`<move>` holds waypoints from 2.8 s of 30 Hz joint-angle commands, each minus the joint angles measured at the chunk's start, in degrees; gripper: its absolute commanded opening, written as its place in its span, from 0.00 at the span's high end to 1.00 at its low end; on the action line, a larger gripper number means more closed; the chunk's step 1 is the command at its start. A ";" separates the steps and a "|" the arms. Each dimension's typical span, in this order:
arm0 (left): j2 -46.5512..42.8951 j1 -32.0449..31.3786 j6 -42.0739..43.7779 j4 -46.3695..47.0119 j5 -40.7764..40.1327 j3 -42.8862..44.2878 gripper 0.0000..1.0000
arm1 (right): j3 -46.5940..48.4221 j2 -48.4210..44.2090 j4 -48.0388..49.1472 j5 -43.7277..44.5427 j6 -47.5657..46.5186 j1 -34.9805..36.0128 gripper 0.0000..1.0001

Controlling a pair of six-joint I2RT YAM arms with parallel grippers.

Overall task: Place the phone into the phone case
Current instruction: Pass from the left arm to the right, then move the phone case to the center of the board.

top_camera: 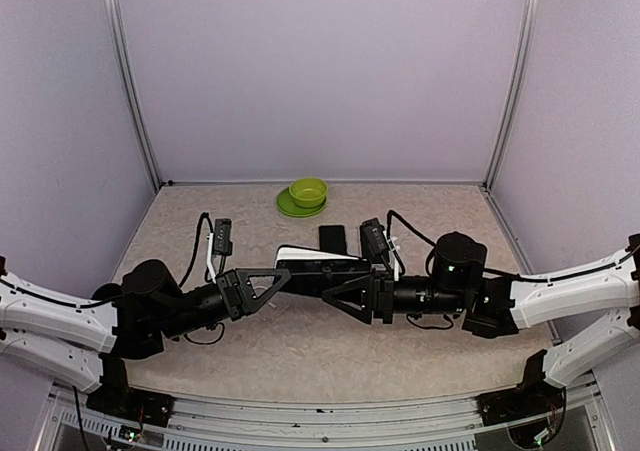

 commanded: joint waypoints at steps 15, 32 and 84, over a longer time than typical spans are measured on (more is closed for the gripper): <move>3.01 0.16 -0.87 -0.87 -1.93 1.66 1.00 | 1.73 0.22 11.89 -6.60 2.06 -1.17 0.38; 1.69 0.97 -1.46 -1.79 -2.99 0.13 1.00 | -0.15 -1.42 15.97 -7.20 2.33 -1.70 0.80; 15.55 35.48 4.77 -25.90 -4.84 8.13 0.17 | 3.43 -0.42 -14.33 12.29 -1.06 -1.96 1.00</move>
